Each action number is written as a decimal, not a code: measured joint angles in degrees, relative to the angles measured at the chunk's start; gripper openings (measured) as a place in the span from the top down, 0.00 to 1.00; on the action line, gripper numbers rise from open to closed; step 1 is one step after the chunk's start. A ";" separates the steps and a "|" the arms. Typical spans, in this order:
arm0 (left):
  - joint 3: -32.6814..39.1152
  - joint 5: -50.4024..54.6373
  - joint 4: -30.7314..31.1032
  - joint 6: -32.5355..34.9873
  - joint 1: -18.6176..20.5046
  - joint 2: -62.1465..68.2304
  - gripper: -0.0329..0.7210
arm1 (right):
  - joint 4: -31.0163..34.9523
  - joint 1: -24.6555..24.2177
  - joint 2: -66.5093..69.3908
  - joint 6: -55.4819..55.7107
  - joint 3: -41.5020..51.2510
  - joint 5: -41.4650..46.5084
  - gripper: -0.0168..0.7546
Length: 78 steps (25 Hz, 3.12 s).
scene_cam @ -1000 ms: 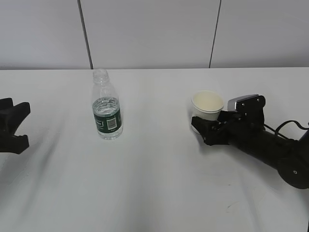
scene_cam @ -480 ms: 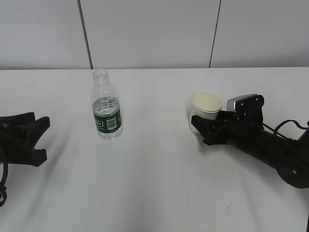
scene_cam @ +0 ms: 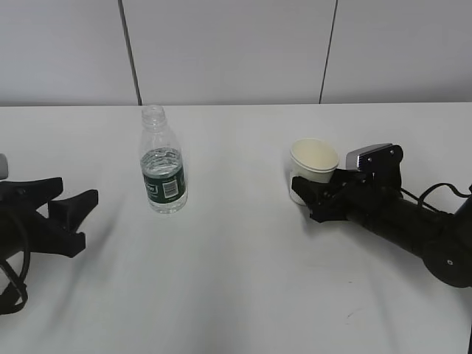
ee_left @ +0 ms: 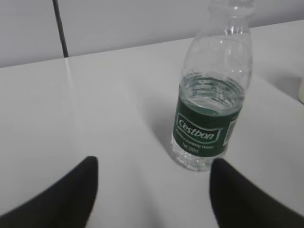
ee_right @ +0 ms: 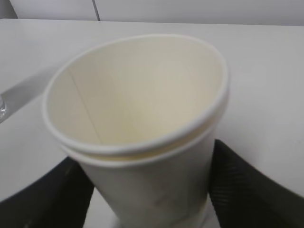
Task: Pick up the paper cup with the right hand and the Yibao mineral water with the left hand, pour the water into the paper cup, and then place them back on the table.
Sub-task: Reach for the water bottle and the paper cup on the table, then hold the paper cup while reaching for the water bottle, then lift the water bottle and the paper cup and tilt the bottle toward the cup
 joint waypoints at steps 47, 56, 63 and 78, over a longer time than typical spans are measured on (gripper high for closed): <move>-27.31 3.41 2.79 -0.17 -10.11 20.21 0.46 | -11.54 0.00 0.05 1.98 -1.35 0.00 0.27; -27.26 16.81 8.10 -0.04 -10.11 13.08 0.46 | -21.56 2.05 0.14 7.29 -4.39 0.11 0.27; -27.20 27.11 11.68 2.06 -10.11 6.23 0.46 | -25.41 6.06 0.14 9.87 -6.10 0.11 0.29; -27.36 46.49 22.41 3.02 -10.24 -4.19 0.46 | -35.37 9.96 0.14 20.57 -13.41 2.57 0.29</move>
